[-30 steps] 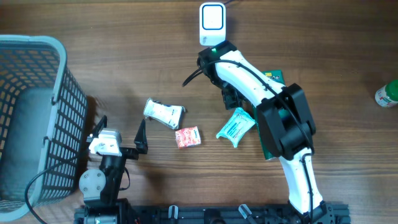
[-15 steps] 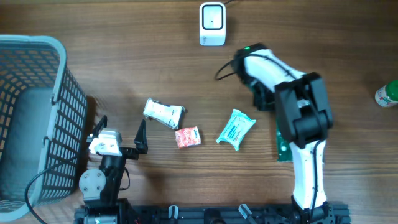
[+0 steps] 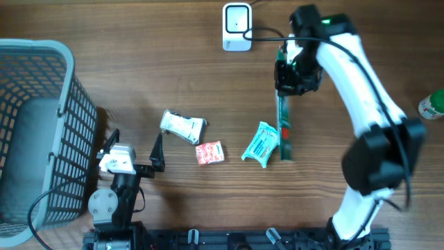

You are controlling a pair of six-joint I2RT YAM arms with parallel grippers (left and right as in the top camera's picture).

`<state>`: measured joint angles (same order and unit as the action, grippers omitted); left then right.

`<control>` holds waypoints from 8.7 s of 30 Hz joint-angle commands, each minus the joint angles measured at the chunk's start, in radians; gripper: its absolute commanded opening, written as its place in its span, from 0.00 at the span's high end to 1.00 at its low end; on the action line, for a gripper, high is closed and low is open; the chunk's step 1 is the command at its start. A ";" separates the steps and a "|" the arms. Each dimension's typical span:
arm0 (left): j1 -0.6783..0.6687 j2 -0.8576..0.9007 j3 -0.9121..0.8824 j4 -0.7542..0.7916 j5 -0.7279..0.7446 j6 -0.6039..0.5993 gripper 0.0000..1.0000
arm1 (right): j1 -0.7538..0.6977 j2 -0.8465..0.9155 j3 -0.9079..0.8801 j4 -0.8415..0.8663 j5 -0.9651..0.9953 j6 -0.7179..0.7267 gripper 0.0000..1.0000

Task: Scan the item barcode

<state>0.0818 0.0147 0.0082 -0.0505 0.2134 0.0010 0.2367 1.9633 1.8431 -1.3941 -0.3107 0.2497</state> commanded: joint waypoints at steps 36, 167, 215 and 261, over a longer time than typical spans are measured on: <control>0.008 -0.001 -0.002 -0.006 -0.002 -0.010 0.00 | -0.037 -0.075 -0.361 0.161 -0.004 0.010 0.00; 0.008 -0.001 -0.002 -0.006 -0.002 -0.010 0.00 | 0.288 0.056 -0.610 1.058 0.447 0.113 0.00; 0.008 -0.001 -0.002 -0.006 -0.002 -0.010 0.00 | 0.269 0.238 -0.480 2.242 1.590 -1.503 0.95; 0.008 -0.001 -0.002 -0.006 -0.002 -0.010 0.00 | 0.107 -0.109 -0.357 1.415 1.511 -1.194 0.96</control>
<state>0.0818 0.0158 0.0101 -0.0532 0.2134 0.0010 0.4786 1.9083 1.4948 0.2710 1.2385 -1.4117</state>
